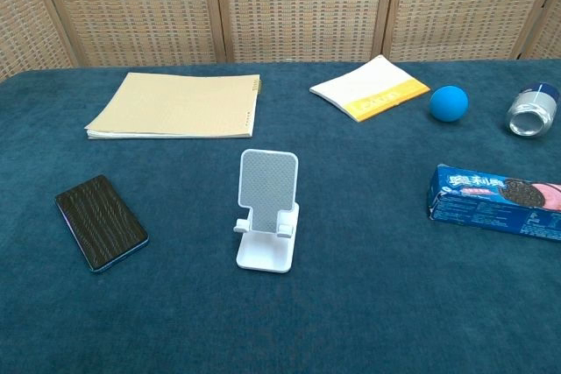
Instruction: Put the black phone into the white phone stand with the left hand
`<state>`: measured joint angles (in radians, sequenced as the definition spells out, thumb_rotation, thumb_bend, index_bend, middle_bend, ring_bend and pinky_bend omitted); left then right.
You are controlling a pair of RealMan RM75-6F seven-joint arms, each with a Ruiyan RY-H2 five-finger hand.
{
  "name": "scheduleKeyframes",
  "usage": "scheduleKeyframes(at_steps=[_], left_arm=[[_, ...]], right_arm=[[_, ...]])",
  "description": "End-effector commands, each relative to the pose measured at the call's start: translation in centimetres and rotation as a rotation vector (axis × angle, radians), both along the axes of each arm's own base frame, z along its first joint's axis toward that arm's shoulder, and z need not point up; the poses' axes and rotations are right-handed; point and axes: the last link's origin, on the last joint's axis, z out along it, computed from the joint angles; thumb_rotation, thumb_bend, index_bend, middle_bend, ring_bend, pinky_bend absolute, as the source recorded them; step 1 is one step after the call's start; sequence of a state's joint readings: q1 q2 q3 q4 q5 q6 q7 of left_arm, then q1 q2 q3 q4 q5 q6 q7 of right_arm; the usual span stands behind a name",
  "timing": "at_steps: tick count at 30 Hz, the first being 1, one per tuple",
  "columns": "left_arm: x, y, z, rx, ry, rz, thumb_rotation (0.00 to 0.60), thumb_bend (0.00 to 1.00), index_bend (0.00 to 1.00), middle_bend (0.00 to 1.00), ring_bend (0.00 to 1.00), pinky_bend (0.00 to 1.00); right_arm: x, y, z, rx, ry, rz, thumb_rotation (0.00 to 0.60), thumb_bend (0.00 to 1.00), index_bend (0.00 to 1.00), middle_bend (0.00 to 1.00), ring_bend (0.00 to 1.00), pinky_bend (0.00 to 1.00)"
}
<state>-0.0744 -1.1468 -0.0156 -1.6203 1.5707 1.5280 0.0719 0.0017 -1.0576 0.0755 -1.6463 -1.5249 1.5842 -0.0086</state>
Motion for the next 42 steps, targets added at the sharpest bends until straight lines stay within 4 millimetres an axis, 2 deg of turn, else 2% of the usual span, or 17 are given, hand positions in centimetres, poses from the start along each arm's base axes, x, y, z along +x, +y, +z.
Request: scheduleKeyframes(at_steps=[1, 7, 9, 13, 16, 20, 25, 29, 31, 33, 35, 42], left_arm=[[0.0, 0.0, 0.1, 0.005, 0.0, -0.001, 0.6, 0.0, 0.0, 0.0, 0.0, 0.0], [0.0, 0.2, -0.1, -0.001, 0.013, -0.008, 0.6, 0.0, 0.0, 0.0, 0.0, 0.0], [0.2, 0.9, -0.6, -0.025, 0.027, -0.018, 0.6, 0.0, 0.0, 0.0, 0.0, 0.0], [1.8, 5.1, -2.5, -0.125, 0.131, -0.092, 0.6, 0.0, 0.0, 0.0, 0.0, 0.0], [4.0, 8.3, -4.3, -0.219, 0.202, -0.236, 0.6, 0.0, 0.0, 0.0, 0.0, 0.0], [5.0, 10.4, -6.2, -0.329, 0.264, -0.405, 0.6, 0.0, 0.0, 0.0, 0.0, 0.0], [4.2, 12.0, -9.0, -0.507, 0.384, -0.553, 0.6, 0.0, 0.0, 0.0, 0.0, 0.0], [3.5, 12.7, -10.4, -0.589, 0.429, -0.57, 0.6, 0.0, 0.0, 0.0, 0.0, 0.0], [3.5, 13.3, -10.9, -0.611, 0.427, -0.584, 0.6, 0.0, 0.04, 0.0, 0.01, 0.01], [3.5, 13.8, -11.4, -0.627, 0.411, -0.595, 0.6, 0.0, 0.09, 0.0, 0.06, 0.05], [3.5, 14.3, -11.7, -0.64, 0.389, -0.607, 0.6, 0.0, 0.09, 0.01, 0.11, 0.11], [3.1, 15.3, -11.3, -0.651, 0.373, -0.651, 0.6, 0.0, 0.16, 0.15, 0.27, 0.34]], right_arm=[[0.0, 0.0, 0.0, 0.0, 0.0, 0.001, 0.6, 0.0, 0.0, 0.0, 0.0, 0.0], [0.0, 0.0, 0.0, 0.001, -0.001, 0.0, 0.6, 0.0, 0.0, 0.0, 0.0, 0.0], [0.0, 0.0, 0.1, -0.003, 0.0, 0.0, 0.6, 0.0, 0.0, 0.0, 0.0, 0.0], [-0.3, -0.4, 0.1, -0.018, 0.014, -0.019, 0.6, 0.0, 0.0, 0.0, 0.0, 0.0], [-0.5, -0.7, 0.2, -0.031, 0.023, -0.035, 0.6, 0.0, 0.0, 0.0, 0.0, 0.0], [-0.7, -1.0, 0.3, -0.041, 0.03, -0.053, 0.6, 0.0, 0.0, 0.0, 0.0, 0.0], [-1.5, -1.6, 0.2, -0.051, 0.048, -0.103, 0.6, 0.0, 0.0, 0.0, 0.0, 0.0], [-1.8, -1.8, 0.0, -0.049, 0.06, -0.124, 0.6, 0.0, 0.0, 0.0, 0.0, 0.0], [-1.9, -2.0, -0.2, -0.043, 0.07, -0.135, 0.6, 0.0, 0.0, 0.0, 0.0, 0.0], [-2.0, -2.2, -0.5, -0.036, 0.075, -0.143, 0.6, 0.0, 0.0, 0.0, 0.0, 0.0], [-2.1, -2.3, -0.7, -0.032, 0.08, -0.149, 0.6, 0.0, 0.0, 0.0, 0.0, 0.0], [-2.4, -2.7, -0.8, -0.033, 0.087, -0.166, 0.6, 0.0, 0.0, 0.0, 0.0, 0.0]])
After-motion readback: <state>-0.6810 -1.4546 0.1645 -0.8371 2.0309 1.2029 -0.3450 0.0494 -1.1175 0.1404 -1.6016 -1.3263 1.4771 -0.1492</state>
